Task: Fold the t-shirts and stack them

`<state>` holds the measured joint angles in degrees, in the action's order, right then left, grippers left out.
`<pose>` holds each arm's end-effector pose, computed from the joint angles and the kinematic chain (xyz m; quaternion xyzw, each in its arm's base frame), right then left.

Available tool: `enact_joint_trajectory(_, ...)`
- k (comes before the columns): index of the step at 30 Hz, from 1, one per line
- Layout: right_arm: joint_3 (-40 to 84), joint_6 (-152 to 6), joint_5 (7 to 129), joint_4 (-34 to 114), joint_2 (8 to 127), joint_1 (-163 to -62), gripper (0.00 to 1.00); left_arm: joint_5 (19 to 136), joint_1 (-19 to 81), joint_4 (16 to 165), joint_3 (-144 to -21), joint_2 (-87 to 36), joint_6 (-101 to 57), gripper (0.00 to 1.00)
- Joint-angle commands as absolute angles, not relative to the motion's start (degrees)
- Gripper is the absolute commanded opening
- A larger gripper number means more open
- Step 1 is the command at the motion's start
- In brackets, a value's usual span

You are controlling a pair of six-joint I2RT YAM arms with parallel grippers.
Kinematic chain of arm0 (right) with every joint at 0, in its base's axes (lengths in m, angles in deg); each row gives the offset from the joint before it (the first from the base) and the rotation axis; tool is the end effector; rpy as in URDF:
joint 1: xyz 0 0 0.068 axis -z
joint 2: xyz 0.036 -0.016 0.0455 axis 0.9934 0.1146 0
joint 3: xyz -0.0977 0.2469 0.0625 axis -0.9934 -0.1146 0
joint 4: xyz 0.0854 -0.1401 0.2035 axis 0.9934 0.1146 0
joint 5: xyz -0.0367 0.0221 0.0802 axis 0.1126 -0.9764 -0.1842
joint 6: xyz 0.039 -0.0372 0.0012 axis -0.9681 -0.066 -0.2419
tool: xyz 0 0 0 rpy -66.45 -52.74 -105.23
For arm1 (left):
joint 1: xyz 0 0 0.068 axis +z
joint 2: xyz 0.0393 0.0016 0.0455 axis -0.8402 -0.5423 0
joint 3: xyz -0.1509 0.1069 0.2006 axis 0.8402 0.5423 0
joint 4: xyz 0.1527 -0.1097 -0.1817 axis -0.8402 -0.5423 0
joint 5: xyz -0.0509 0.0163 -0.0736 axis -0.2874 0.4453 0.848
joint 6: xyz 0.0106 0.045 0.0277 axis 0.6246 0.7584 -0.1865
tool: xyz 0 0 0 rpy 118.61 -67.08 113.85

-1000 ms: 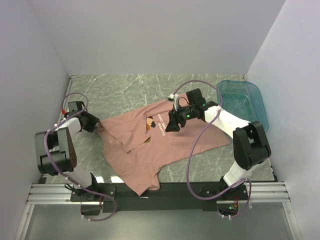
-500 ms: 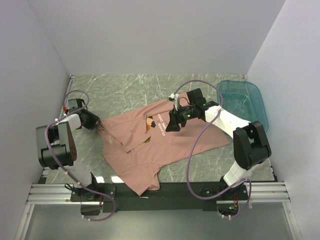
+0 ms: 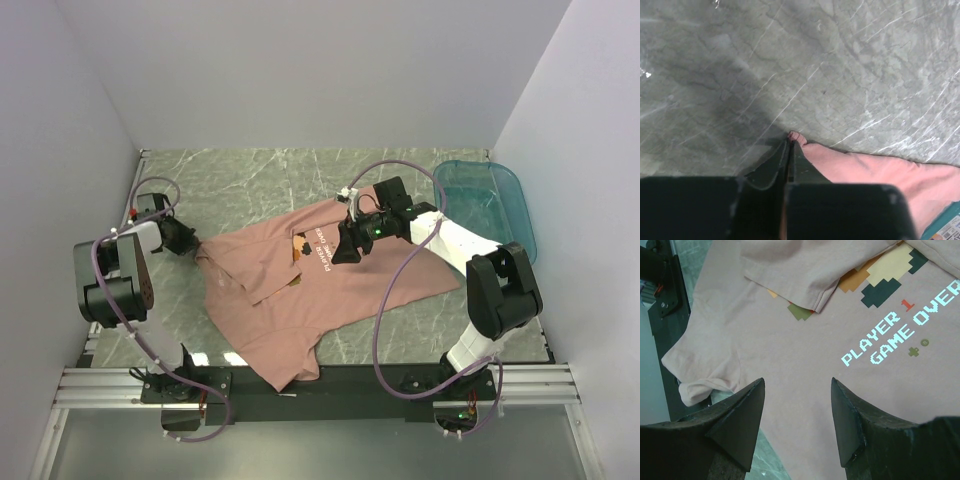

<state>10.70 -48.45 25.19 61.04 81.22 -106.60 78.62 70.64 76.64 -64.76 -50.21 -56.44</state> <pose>0.3049 0.1604 0.2276 -0.4278 0.7536 0.4178 0.2731 0.3311 0.0735 0.1505 -0.4574 0.8389 -0.1547 0.2511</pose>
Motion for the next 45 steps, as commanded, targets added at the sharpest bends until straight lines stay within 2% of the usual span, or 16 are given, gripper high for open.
enact_joint_trajectory(1,12.19,-47.86,23.72,61.15,79.03,-105.83,0.62,78.54,71.22,76.12,-66.90,-51.02,-54.69,0.00)
enact_joint_trajectory(7,12.37,-47.78,23.28,61.41,78.94,-105.39,0.62,74.49,73.24,74.63,-70.41,-51.19,-53.90,0.00)
enact_joint_trajectory(16,13.07,-46.72,26.53,63.08,79.12,-103.90,0.63,72.82,73.95,68.93,-87.79,-63.31,-52.14,0.00)
enact_joint_trajectory(25,16.76,-53.57,46.38,62.03,82.01,-98.72,0.59,72.29,73.95,63.56,-105.47,-76.32,-50.91,0.00)
enact_joint_trajectory(28,20.96,-57.96,54.35,61.85,85.69,-97.66,0.60,72.38,74.21,62.77,-108.81,-77.99,-50.74,0.00)
enact_joint_trajectory(29,25.77,-59.19,55.87,63.16,87.45,-97.57,0.60,72.38,74.21,62.42,-109.44,-78.26,-50.65,0.01)
enact_joint_trajectory(32,37.53,-64.81,57.39,69.22,96.94,-96.34,0.60,73.69,74.91,62.41,-110.67,-78.18,-50.30,0.16)
enact_joint_trajectory(33,40.46,-67.78,56.95,72.02,101.66,-95.64,0.59,73.61,75.09,62.76,-110.15,-77.57,-50.12,0.31)
enact_joint_trajectory(36,49.88,-72.10,57.55,74.94,107.32,-95.02,0.58,73.17,75.97,65.47,-108.05,-72.65,-49.51,0.50)
enact_joint_trajectory(39,51.92,-76.06,60.18,71.80,110.40,-94.06,0.59,72.91,77.28,68.03,-104.01,-65.45,-49.59,0.60)
enact_joint_trajectory(45,53.68,-79.77,67.49,70.82,112.43,-91.51,0.61,79.66,79.22,75.41,-89.00,-49.89,-50.83,0.68)
